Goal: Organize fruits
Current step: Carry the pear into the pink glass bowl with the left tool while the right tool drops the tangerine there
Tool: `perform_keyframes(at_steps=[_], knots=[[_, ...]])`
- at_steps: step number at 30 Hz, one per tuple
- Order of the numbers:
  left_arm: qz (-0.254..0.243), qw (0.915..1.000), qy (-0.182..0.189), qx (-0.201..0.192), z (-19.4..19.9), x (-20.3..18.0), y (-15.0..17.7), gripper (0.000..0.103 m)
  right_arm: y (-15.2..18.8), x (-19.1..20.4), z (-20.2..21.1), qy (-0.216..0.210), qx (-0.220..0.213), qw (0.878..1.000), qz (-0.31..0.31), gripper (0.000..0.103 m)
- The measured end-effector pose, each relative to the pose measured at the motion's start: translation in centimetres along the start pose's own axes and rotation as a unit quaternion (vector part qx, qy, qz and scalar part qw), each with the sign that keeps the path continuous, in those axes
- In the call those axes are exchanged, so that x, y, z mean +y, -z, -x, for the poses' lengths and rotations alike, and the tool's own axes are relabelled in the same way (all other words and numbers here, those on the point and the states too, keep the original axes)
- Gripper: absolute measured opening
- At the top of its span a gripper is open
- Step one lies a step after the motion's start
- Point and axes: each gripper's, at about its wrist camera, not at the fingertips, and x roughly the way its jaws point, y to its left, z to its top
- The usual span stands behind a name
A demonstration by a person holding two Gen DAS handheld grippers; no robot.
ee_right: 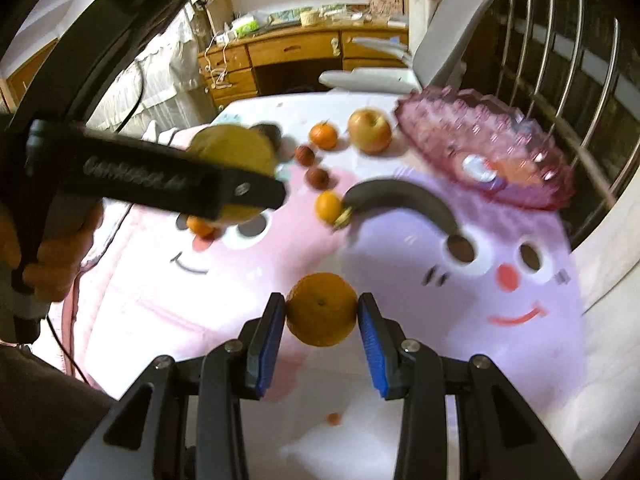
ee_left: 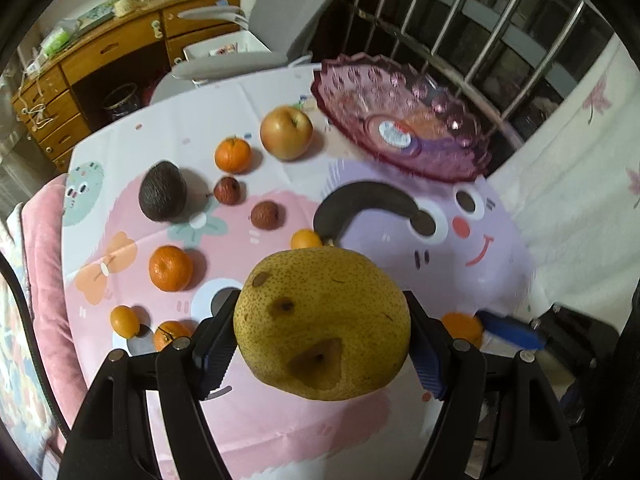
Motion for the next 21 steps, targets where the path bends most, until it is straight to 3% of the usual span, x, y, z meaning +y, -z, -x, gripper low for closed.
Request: perform_keyframes(at_steps=[10,21], knots=[[0.052,0.9977,-0.017,-0.04,1.3,-2.1,-5.1,0.074,-6.0,-8.3,1.9,0.0,-0.039,0.999,-0.004,0.038],[0.09,0.9941,-0.024,-0.056,-2.0,-5.4,-11.1,0.074,-10.6,-17.5,-0.1,-0.012,-0.053,0.997,-0.056,0.038]])
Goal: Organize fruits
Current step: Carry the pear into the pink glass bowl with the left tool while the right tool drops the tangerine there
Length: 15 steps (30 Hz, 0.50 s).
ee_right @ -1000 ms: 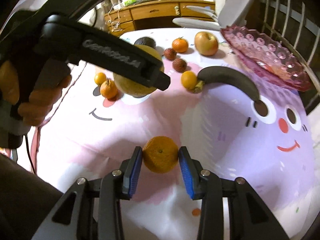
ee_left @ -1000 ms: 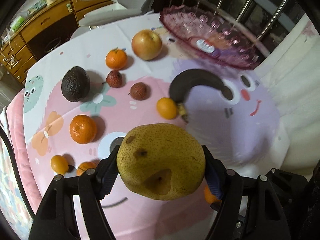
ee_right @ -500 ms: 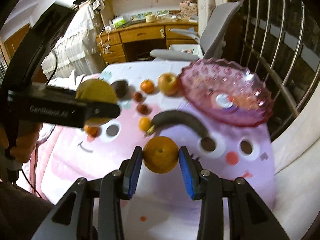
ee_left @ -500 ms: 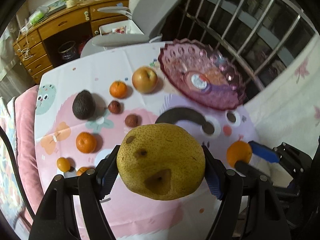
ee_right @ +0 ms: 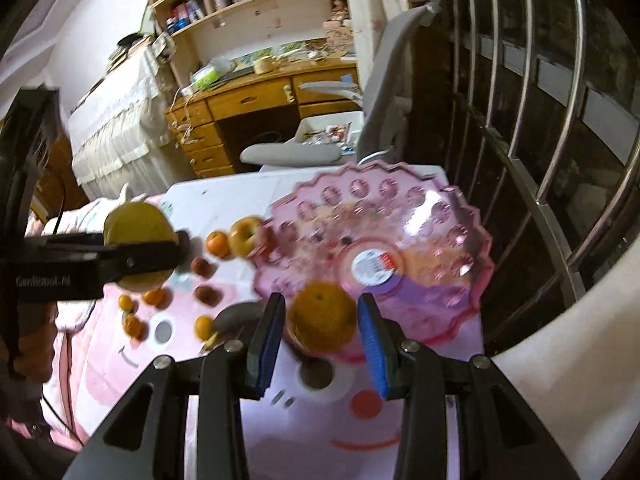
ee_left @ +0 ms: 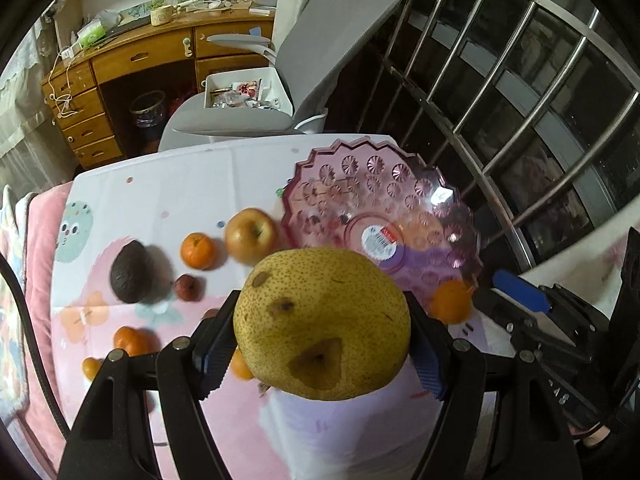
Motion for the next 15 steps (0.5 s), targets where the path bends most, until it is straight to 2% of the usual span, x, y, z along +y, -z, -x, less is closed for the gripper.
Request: perform_keyframes(at_steps=[3,9,15], knots=[[-0.002,1.0,-0.002,0.009,-1.9,-1.2,-0.9,0.074,-0.6,-2.6,-1.2,-0.019,0.006,0.999,-0.042,0.038],[-0.003,0.9994,-0.009,0.032,-6.3,-3.2,-2.9,0.074,-0.4,-6.4,-4.2,-0.027,0.046,0.995,-0.084,0.038],[-0.006,0.9981,-0.02,0.059,-10.4,-4.7,-3.9,0.074,0.2,-7.8,-5.4,-0.021,0.068,0.994,-0.08,0.038]])
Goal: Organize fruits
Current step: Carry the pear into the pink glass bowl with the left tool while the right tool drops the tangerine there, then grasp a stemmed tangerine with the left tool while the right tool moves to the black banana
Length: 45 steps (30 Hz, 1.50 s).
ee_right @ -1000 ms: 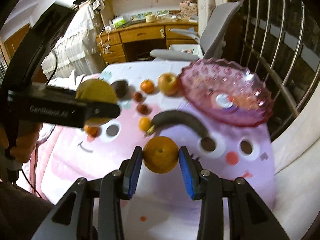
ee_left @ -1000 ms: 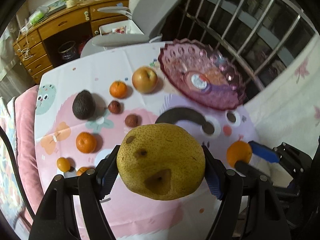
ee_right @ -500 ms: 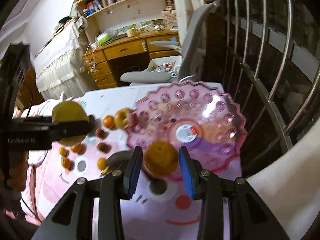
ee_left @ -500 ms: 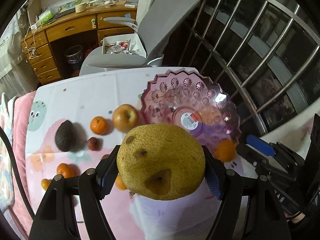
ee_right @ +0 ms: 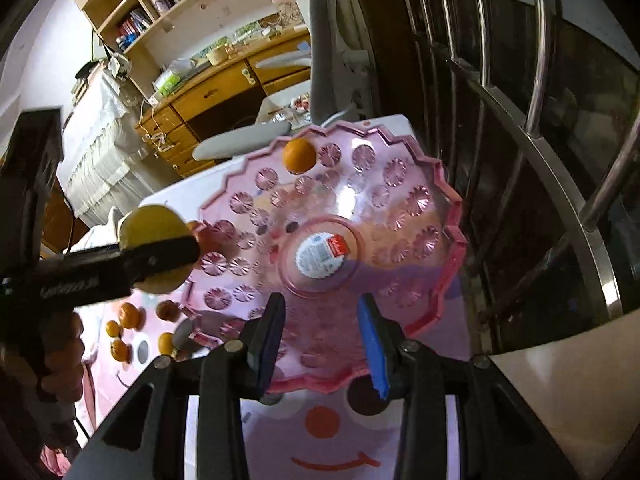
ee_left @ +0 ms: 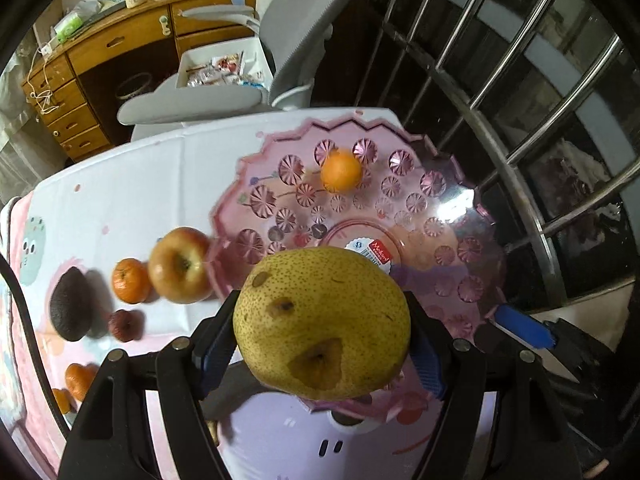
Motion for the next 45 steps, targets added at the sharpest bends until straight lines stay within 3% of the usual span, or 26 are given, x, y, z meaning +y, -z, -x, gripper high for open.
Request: perform_keyframes(at_steps=[6,8,10,23,32,45], knots=[[-0.002,0.9989,-0.014,0.044,-2.8,-0.5,0.4,0.075,0.1,-0.6,-0.5,-0.009,0.009,1.0,0.0,0.038],[-0.002,0.9993,-0.011,0.035,-2.7,-0.6,0.4,0.078,0.1,-0.6,-0.5,-0.01,0.011,1.0,0.0,0.038],[-0.006,0.9998,-0.009,0.016,-2.0,-0.8,0.2,0.09,0.2,-0.6,-0.4,-0.012,0.012,1.0,-0.003,0.038],[0.004,0.9999,-0.009,-0.002,0.9,0.5,0.8,0.09,0.5,0.2,-0.1,-0.019,0.012,1.0,-0.009,0.038],[0.031,0.9992,-0.02,-0.012,4.0,3.4,3.8,0.09,1.7,2.0,0.3,-0.023,0.024,0.999,-0.021,0.038],[0.075,0.9965,-0.026,-0.025,9.5,11.2,10.9,0.09,5.9,7.4,1.5,-0.017,0.037,0.999,-0.027,0.038]])
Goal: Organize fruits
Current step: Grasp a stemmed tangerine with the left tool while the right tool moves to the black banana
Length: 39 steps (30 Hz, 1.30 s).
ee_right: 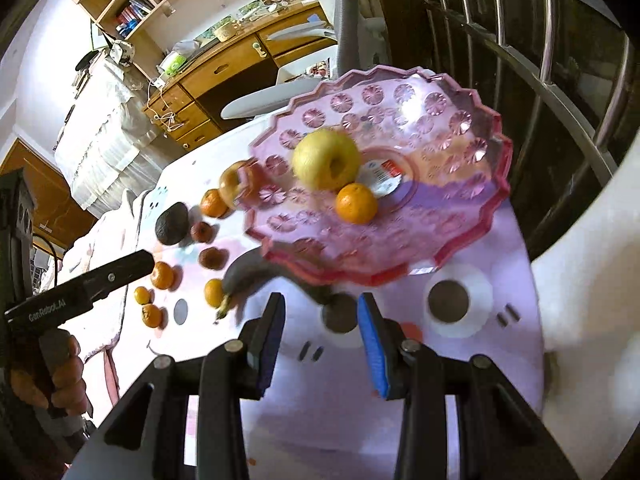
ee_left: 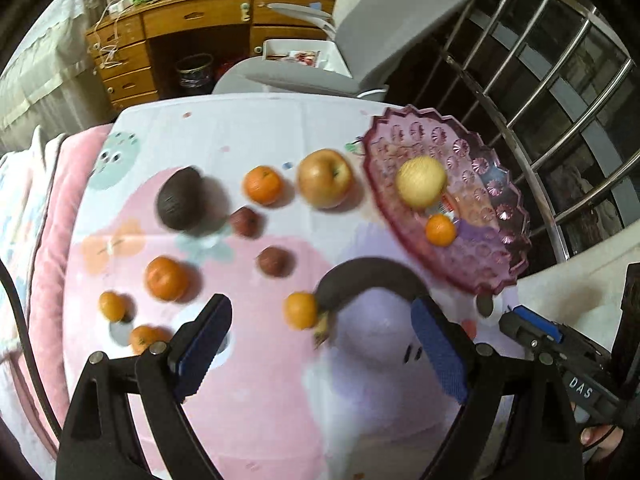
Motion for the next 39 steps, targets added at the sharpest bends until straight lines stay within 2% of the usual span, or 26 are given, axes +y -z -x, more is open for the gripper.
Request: perform_keyframes(at_steps=[11,20,25,28,39], knots=[[-0.005,1.0,-0.005,0.006,3.7,7.3,4.2,0.09,4.2,5.5,-0.3,0.0,-0.005,1.0,-0.027,0.038],[-0.012,0.9997,-0.011,0.02,4.6,12.1,6.0,0.09,6.4,7.2,-1.7,0.0,0.002,0.995,-0.103,0.038],[-0.003,0.9992,-0.015,0.037,3.8,14.8,6.6,0.09,6.6,7.3,-2.7,-0.002,0.006,0.987,-0.158,0.038],[0.007,0.9988,-0.018,0.046,2.9,16.0,6.6,0.087,6.3,7.2,-3.3,0.002,0.012,0.983,-0.182,0.038],[0.034,0.9967,-0.027,0.069,-1.7,17.8,5.9,0.076,3.3,6.1,-7.7,0.017,0.038,0.962,-0.27,0.038]])
